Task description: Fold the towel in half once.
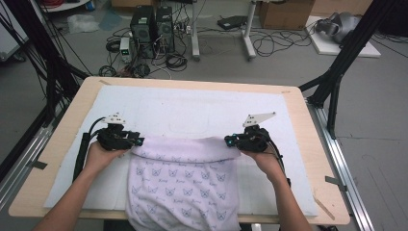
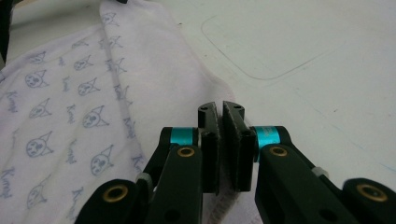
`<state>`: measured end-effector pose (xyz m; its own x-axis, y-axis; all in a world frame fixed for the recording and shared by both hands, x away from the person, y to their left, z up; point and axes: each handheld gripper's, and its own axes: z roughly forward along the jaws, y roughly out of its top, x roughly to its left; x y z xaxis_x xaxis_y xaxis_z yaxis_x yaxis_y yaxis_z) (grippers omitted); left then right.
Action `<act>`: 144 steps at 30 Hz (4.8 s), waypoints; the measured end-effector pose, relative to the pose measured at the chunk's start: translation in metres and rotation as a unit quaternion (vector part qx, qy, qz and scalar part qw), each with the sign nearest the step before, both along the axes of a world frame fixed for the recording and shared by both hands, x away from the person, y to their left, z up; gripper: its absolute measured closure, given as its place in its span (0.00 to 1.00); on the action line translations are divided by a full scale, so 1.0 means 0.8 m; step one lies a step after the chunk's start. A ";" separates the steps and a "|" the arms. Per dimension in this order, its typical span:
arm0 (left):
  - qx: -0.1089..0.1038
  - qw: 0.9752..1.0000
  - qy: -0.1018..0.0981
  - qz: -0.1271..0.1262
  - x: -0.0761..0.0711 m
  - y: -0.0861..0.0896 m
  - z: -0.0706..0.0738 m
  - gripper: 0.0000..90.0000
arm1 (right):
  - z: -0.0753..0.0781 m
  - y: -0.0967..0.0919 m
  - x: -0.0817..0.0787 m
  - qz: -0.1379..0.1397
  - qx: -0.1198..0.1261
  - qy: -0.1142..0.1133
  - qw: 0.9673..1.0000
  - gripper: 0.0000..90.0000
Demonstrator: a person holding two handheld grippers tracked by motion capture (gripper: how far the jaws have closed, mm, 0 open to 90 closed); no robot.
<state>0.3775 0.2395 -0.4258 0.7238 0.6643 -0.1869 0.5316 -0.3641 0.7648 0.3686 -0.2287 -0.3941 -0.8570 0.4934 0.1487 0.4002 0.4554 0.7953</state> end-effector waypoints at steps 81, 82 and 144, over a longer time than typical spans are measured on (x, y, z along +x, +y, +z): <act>0.070 0.983 -0.143 0.089 0.100 -0.025 0.166 0.94 | 0.107 -0.016 0.106 -0.087 -0.055 -0.079 0.992 0.96; 0.071 0.983 -0.142 0.089 0.105 -0.025 0.166 0.94 | 0.113 -0.017 0.111 -0.090 -0.053 -0.085 0.991 0.96; 0.064 0.989 -0.063 -0.115 -0.200 0.033 -0.007 0.96 | -0.048 -0.025 -0.133 0.095 -0.061 -0.013 0.994 1.00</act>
<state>0.2172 0.2661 -0.4315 0.8703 0.4925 -0.0112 0.3279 -0.5622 0.7592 0.2625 -0.2484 -0.4321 -0.9389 0.3360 0.0751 0.2788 0.6139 0.7385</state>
